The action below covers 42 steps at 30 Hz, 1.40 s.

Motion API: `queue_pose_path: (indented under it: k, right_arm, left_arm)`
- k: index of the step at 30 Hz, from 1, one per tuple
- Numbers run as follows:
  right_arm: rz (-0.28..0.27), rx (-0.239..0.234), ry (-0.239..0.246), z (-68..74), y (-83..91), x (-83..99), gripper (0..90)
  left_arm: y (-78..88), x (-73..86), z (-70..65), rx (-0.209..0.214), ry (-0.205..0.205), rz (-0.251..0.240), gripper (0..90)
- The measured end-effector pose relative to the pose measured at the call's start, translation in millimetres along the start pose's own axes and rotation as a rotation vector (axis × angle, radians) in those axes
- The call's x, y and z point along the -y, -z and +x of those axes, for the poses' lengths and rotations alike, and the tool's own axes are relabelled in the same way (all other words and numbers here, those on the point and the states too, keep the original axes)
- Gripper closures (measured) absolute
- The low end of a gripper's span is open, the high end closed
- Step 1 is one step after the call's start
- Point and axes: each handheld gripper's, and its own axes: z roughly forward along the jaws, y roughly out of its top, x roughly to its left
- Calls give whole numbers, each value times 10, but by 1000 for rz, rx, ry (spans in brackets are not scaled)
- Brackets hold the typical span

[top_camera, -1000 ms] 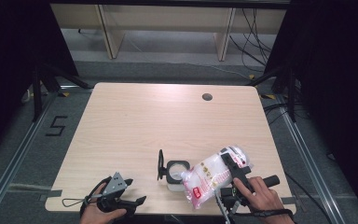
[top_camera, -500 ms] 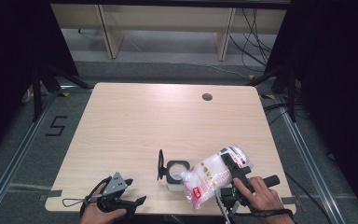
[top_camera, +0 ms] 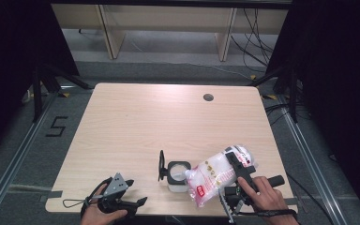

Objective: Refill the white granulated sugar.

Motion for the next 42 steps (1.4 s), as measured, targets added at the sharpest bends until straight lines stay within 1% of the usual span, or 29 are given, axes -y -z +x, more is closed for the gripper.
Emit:
queue_pose_path:
  k: [2, 4, 6, 7, 8, 9, 10, 11, 12, 14, 15, 16, 17, 19, 21, 24, 26, 27, 28, 30, 32, 33, 34, 35, 36, 38, 39, 40, 42]
  right_arm:
    - [0, -2, 1, -1, 0, -1, 409]
    - [9, -7, -35, 24, 9, -3, 409]
    - [-21, 11, 22, -12, -2, -19, 409]
    - [-6, -7, -16, 13, 13, -28, 409]
    - [-8, -24, 20, -20, 17, -43, 409]
    - [-34, 16, 6, -2, 7, -49, 409]
    - [-17, -17, 33, -32, 22, -70, 409]
    - [-6, -38, 14, -19, 26, -77, 409]
    - [-32, -2, 30, -24, 14, -77, 409]
    - [-26, -6, -9, 10, 16, -67, 409]
    - [-28, -12, 11, -9, 10, -64, 409]
    - [-48, 16, 13, -4, -4, -52, 409]
    - [-18, -11, -13, 14, 8, -44, 409]
    - [-23, 0, -12, 15, -5, -24, 409]
    - [3, -26, 12, -13, 12, -21, 409]
    - [-6, -18, 13, -10, 6, -24, 410]
    - [-61, 24, -23, 29, -25, -15, 409]
    - [-72, 31, 11, 4, -23, -21, 409]
    - [-26, -3, -11, 12, 14, -35, 409]
    - [-26, -7, 20, -30, 25, -55, 409]
    - [-26, -11, -3, -18, 29, -55, 409]
    - [-35, -8, 31, -47, 26, -57, 409]
    - [-25, -15, -24, -8, 32, -47, 408]
    - [-13, -15, -27, -5, 39, -43, 409]
    - [-39, 4, 13, -34, 20, -37, 408]
    - [2, -18, -36, -11, 44, -21, 409]
    - [-38, 7, 3, -37, 16, -9, 408]
    - [-22, -4, -20, -32, 24, -1, 408]
    - [-21, -2, -2, -48, 23, 19, 408]
  left_arm:
    - [1, 0, 2, 0, -2, 1, 201]
    - [1, 0, 2, 0, -2, 1, 201]
    - [0, 0, 1, 0, -2, 0, 202]
    - [-1, 0, 1, 1, -1, 1, 201]
    - [1, 0, 2, 1, -3, 2, 202]
    - [0, 0, 3, -2, -3, 2, 201]
    - [0, 0, 1, -1, 0, -1, 201]
    - [6, -2, 2, -1, -5, 5, 201]
    - [6, -2, 1, -1, -2, 4, 202]
    - [6, -2, 1, -2, -3, 3, 202]
    - [6, -2, 2, -1, -4, 4, 202]
    - [5, -2, 1, -1, -3, 3, 202]
    - [5, -2, 1, -1, -4, 4, 202]
    - [2, -1, 2, 0, -3, 1, 202]
    - [2, -1, 3, 0, -3, 0, 202]
    - [5, -2, 1, -1, -2, 3, 202]
    - [5, -2, 1, -2, -3, 4, 202]
    - [4, -2, 1, -1, -3, 3, 202]
    - [5, -2, 0, -1, -3, 3, 202]
    - [5, -2, 1, -1, -3, 3, 202]
    - [6, -2, 2, -2, -3, 3, 202]
    - [6, -2, 1, -2, -3, 3, 202]
    - [6, -2, 1, -1, -3, 3, 202]
    - [6, -2, 1, -1, -3, 3, 202]
    - [6, -2, 2, -1, -4, 3, 202]
    - [6, -2, 2, -1, -4, 3, 202]
    - [6, -2, 1, -1, -3, 3, 202]
    - [2, -1, 2, 0, -3, 0, 202]
    - [5, -2, 0, -1, -4, 4, 202]
